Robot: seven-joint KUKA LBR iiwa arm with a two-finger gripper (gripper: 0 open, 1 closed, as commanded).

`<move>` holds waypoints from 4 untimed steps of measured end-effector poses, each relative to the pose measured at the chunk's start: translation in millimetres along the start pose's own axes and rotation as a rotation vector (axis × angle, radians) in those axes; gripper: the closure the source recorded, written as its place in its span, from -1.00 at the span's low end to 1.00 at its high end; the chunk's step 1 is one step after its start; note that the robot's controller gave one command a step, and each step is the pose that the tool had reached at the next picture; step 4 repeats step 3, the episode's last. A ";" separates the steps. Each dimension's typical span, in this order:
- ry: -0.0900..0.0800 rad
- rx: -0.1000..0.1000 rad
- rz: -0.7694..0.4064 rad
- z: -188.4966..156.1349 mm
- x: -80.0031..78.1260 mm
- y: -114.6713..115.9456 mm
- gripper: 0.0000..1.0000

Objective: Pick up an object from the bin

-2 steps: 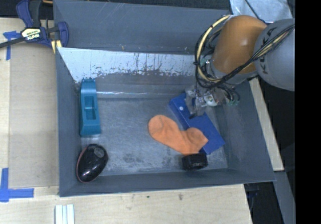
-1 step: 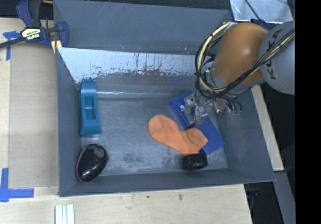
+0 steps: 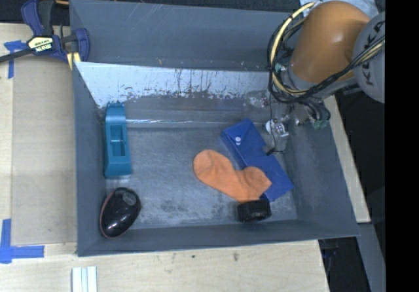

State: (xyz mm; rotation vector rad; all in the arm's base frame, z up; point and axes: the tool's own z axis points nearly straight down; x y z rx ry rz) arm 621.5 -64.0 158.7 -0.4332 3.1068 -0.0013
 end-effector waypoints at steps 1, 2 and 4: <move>0.000 0.000 0.000 0.2 0.1 0.1 -1.00; -0.004 0.001 0.064 53.6 6.6 18.0 -1.00; -0.034 0.001 0.127 74.6 -6.2 17.5 1.00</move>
Offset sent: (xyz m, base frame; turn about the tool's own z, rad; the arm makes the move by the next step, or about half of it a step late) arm -0.0202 0.0262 -0.0887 0.0995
